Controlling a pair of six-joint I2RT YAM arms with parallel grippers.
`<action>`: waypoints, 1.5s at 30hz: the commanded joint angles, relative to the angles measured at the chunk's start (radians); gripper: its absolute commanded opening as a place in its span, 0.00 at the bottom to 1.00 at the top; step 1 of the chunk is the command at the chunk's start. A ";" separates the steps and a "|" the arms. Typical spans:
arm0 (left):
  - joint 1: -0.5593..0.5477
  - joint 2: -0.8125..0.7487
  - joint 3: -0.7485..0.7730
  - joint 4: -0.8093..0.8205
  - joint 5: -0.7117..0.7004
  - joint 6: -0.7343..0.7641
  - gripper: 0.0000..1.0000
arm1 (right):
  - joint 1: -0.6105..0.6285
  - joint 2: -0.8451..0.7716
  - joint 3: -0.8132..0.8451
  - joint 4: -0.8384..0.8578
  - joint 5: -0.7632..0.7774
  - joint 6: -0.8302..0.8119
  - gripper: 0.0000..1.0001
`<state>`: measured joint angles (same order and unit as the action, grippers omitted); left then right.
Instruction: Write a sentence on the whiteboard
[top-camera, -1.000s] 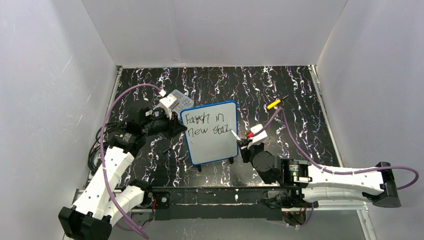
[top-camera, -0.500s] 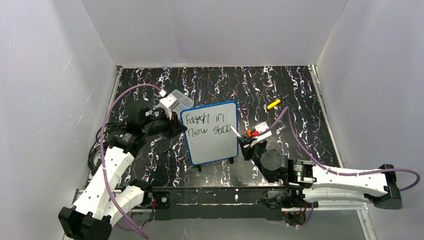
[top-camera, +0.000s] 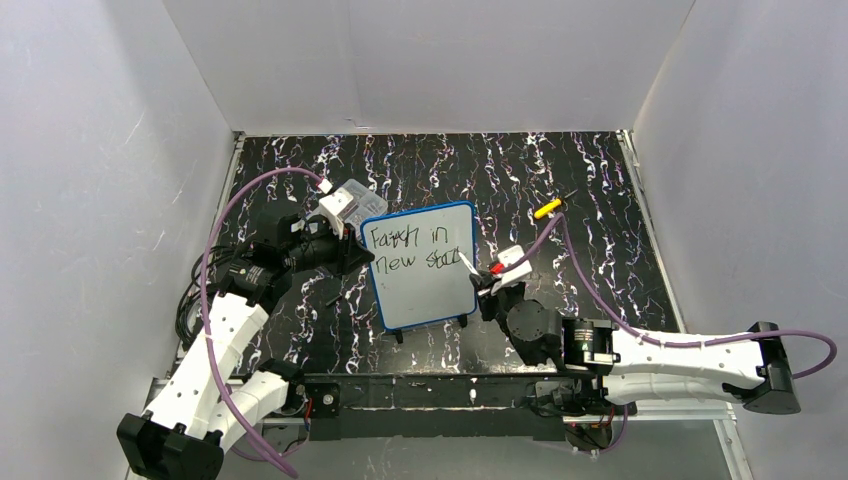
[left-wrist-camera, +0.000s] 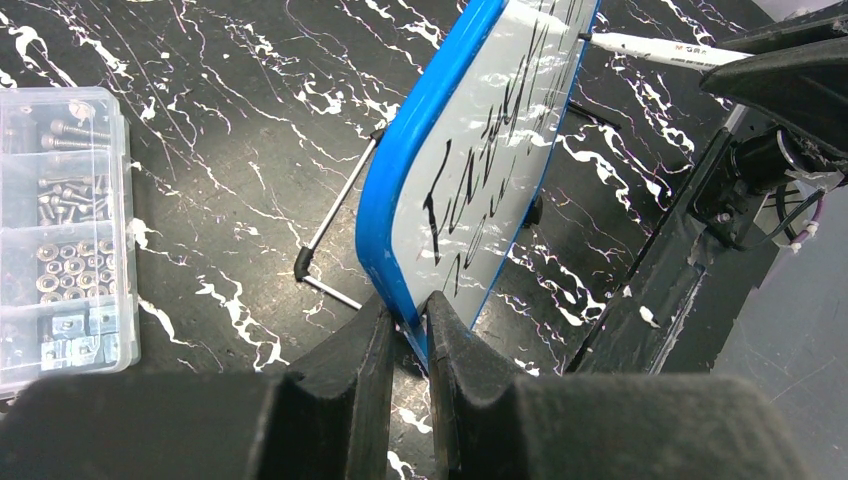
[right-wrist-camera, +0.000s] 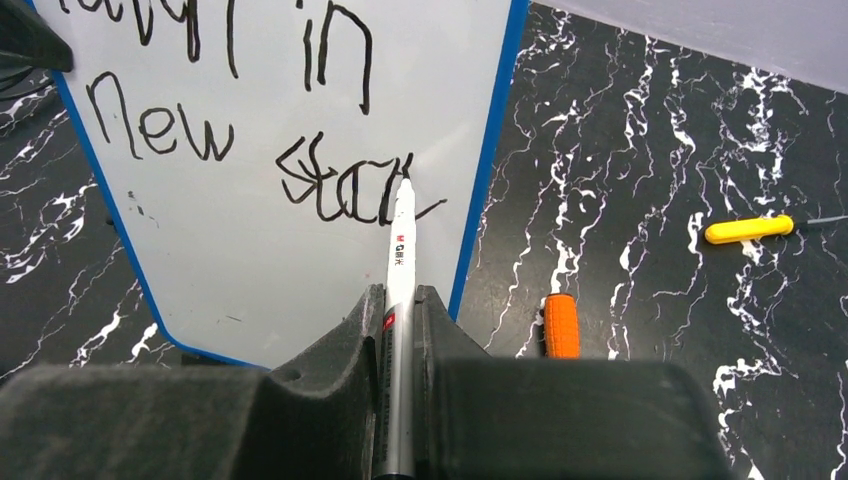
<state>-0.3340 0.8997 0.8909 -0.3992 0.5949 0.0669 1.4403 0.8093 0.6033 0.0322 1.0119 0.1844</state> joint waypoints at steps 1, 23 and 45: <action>-0.010 0.015 -0.024 -0.078 -0.002 0.020 0.00 | -0.006 -0.016 0.027 -0.083 0.031 0.078 0.01; -0.010 0.011 -0.024 -0.078 -0.002 0.020 0.00 | -0.006 -0.053 0.025 -0.199 0.029 0.175 0.01; -0.010 0.016 -0.023 -0.078 0.000 0.020 0.00 | -0.006 -0.020 0.035 -0.077 0.031 0.050 0.01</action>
<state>-0.3344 0.8978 0.8909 -0.4007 0.5957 0.0669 1.4399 0.7723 0.6044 -0.0708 1.0405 0.2325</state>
